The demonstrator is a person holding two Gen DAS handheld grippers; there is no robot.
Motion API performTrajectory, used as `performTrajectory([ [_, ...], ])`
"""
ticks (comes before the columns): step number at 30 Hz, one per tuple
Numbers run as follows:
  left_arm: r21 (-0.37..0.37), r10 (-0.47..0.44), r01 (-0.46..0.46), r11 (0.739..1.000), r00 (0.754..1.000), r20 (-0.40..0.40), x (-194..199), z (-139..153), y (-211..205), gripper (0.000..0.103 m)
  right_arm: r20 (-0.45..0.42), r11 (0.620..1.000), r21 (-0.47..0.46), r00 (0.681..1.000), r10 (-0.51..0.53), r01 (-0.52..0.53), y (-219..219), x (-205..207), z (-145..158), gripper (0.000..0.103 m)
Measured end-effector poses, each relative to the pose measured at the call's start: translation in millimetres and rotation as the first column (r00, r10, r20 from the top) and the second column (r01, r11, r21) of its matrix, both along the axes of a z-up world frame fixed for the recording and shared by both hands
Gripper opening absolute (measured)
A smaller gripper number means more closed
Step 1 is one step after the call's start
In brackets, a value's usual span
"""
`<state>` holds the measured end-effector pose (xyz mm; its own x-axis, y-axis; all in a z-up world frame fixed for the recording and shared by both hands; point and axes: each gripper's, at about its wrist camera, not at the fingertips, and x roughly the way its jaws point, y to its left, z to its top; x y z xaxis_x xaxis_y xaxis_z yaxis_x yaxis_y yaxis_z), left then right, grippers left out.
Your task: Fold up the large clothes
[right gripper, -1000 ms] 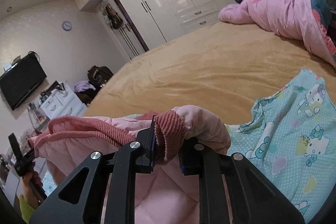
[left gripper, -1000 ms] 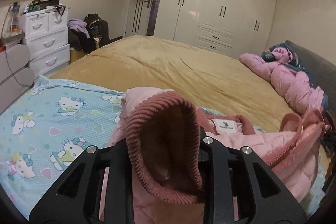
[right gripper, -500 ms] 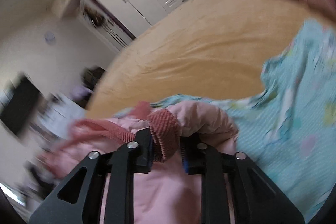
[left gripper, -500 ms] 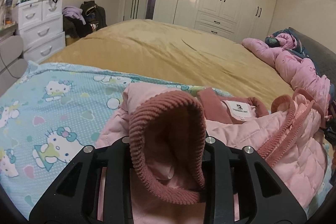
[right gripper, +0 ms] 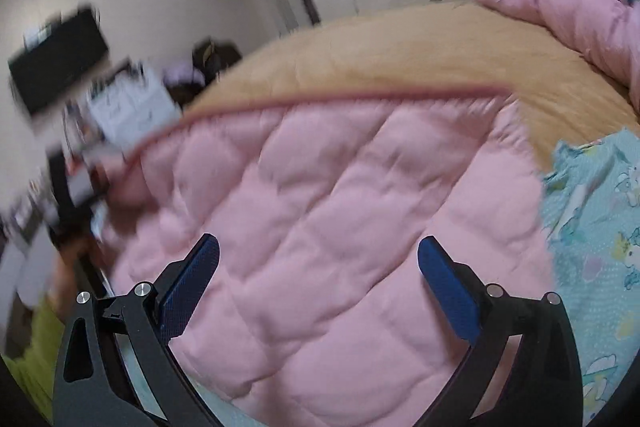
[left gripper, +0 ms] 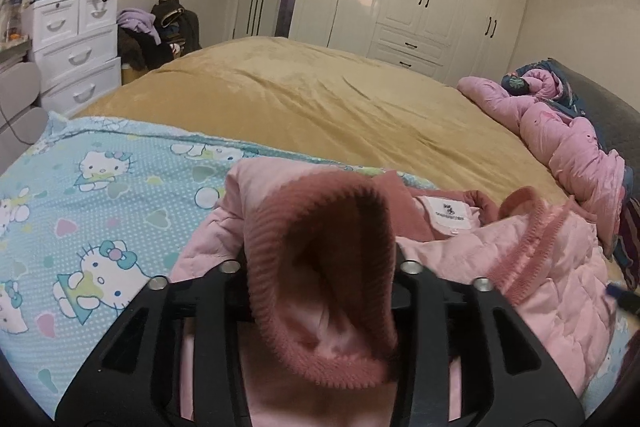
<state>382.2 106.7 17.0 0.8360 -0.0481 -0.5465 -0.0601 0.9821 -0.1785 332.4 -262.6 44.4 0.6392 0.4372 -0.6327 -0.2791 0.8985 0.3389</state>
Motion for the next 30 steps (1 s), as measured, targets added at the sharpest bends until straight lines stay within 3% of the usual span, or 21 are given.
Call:
performTrajectory([
  [5,0.015,-0.008,0.008,1.0,0.999,0.033,-8,15,-4,0.053,-0.121,0.996,-0.081,0.992,-0.04,0.03,17,14,-40,0.099],
  [8,0.016,-0.012,0.011,1.0,0.998,0.06,-14,24,-8,0.068,-0.115,0.996,-0.08,0.992,-0.05,0.041,18,15,-44,0.099],
  [16,0.072,-0.05,0.04,0.997,0.989,0.137,-33,50,-25,0.093,-0.109,0.998,-0.023,0.992,-0.06,0.058,7,8,-33,0.098],
  [20,0.128,-0.047,0.029,0.991,0.989,0.138,-35,54,-30,0.094,-0.04,0.995,0.042,0.996,-0.086,0.087,-13,-6,-16,0.098],
  [25,0.175,-0.029,0.008,0.984,0.992,0.119,-37,50,-20,0.094,0.019,0.984,0.019,0.984,-0.178,0.178,-47,-10,2,0.099],
  [27,0.205,0.023,-0.045,0.978,0.994,0.11,-37,48,-5,0.094,0.024,0.973,0.018,0.973,-0.228,0.228,-67,-8,4,0.099],
  [30,0.165,0.07,-0.081,0.983,0.995,0.071,-36,39,28,0.094,-0.002,0.963,-0.011,0.963,-0.268,0.268,-81,0,0,0.099],
])
